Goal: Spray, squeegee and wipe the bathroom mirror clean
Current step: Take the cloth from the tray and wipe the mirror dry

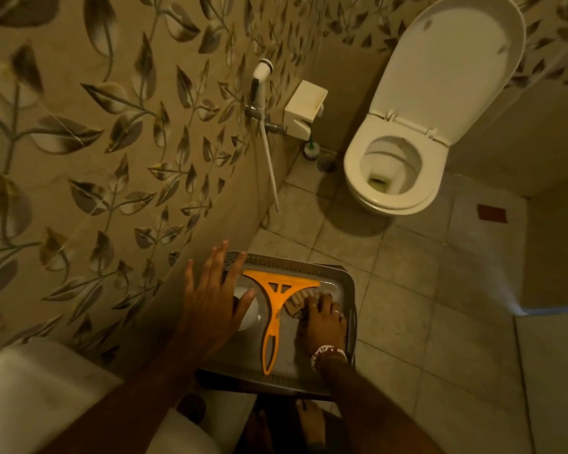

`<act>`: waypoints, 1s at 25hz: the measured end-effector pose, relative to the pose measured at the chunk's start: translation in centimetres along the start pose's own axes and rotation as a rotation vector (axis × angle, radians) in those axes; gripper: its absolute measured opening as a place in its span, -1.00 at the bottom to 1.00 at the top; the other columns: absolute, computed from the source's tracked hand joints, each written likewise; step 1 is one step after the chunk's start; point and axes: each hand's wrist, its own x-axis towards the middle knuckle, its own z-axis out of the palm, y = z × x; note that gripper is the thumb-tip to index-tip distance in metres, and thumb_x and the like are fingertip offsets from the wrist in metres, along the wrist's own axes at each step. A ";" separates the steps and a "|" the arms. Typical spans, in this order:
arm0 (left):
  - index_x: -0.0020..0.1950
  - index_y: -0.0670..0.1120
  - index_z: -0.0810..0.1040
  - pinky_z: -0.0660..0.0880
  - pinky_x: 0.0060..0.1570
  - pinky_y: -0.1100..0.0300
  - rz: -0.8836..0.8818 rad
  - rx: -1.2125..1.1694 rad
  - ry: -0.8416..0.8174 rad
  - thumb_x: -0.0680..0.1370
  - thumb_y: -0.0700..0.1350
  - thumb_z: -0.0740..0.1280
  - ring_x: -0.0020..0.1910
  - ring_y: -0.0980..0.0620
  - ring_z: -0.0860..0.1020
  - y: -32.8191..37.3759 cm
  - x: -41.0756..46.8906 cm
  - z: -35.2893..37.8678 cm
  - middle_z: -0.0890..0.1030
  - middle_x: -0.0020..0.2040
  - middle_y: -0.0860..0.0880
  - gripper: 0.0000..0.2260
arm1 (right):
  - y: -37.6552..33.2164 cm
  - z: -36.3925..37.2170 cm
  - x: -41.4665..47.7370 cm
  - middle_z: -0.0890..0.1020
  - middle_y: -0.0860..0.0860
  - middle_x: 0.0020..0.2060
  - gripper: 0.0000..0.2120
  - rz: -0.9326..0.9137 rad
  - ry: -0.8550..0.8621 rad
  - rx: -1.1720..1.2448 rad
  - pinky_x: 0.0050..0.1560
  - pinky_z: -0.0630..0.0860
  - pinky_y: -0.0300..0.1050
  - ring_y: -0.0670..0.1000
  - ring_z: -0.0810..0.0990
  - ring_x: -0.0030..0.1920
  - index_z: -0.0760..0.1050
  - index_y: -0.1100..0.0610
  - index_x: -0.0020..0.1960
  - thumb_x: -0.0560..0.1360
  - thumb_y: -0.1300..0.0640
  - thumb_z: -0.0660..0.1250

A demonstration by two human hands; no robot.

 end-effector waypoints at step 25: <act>0.71 0.16 0.05 -0.16 0.62 -0.10 -0.242 0.042 0.622 0.70 0.26 0.09 0.71 0.03 -0.10 -1.4 -0.5 -39.2 -0.11 0.74 0.05 -0.41 | -21.7 -32.0 -14.6 0.56 0.09 0.16 -0.66 -0.799 0.551 0.955 0.09 0.48 -0.10 0.08 0.55 0.12 0.53 0.10 0.35 0.58 0.14 0.32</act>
